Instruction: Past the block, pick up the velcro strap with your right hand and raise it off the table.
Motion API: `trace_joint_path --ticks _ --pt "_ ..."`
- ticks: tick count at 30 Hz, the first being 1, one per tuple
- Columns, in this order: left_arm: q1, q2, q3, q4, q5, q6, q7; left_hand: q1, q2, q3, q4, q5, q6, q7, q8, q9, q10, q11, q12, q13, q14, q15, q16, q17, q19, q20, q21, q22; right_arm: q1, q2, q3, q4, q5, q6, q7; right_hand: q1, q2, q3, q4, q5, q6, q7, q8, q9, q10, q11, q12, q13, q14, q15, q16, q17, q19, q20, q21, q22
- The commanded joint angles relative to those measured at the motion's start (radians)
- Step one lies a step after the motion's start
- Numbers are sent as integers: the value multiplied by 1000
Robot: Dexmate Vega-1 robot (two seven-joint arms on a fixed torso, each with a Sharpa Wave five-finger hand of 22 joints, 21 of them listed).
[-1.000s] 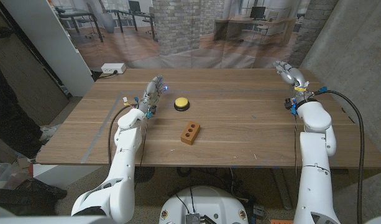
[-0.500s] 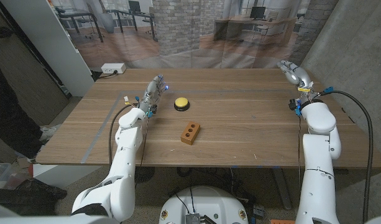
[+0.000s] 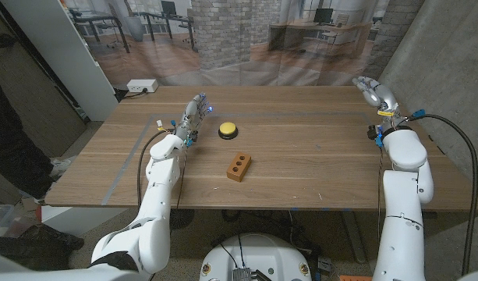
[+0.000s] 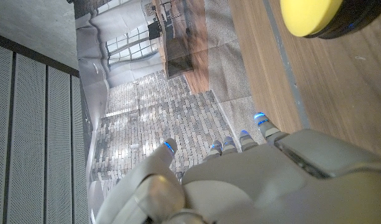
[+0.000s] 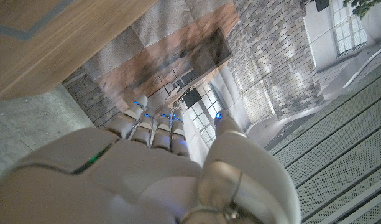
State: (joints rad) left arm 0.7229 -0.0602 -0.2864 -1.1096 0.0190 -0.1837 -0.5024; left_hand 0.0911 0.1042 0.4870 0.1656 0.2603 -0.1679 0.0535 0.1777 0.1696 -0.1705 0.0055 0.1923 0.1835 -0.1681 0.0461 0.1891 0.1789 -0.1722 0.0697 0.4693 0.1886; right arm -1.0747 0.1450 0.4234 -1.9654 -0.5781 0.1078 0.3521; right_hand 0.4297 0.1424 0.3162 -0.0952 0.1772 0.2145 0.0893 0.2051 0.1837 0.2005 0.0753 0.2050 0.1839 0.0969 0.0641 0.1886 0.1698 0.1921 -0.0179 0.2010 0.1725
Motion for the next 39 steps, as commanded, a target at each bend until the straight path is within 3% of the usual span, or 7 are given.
trace_joint_path --ticks 1,39 --pt "-11 -2 -5 17 2 -11 -4 -9 59 6 0 4 -73 1 3 3 -73 2 3 2 -117 3 7 2 -8 5 -2 1 -24 16 14 -55 -41 -28 -2 8 -2 3 -6 5 10 2 7 4 11 -2 3 1 9 -4 4 4 8 -7 5 3" --pt "-27 -6 -11 45 3 -25 -14 -13 58 11 -1 4 -73 1 3 3 -72 3 3 2 -116 3 7 2 -5 6 -9 2 -105 87 64 -217 -159 -83 -20 18 1 10 -21 5 32 6 5 4 31 -1 0 2 25 -11 3 3 18 -11 5 2"
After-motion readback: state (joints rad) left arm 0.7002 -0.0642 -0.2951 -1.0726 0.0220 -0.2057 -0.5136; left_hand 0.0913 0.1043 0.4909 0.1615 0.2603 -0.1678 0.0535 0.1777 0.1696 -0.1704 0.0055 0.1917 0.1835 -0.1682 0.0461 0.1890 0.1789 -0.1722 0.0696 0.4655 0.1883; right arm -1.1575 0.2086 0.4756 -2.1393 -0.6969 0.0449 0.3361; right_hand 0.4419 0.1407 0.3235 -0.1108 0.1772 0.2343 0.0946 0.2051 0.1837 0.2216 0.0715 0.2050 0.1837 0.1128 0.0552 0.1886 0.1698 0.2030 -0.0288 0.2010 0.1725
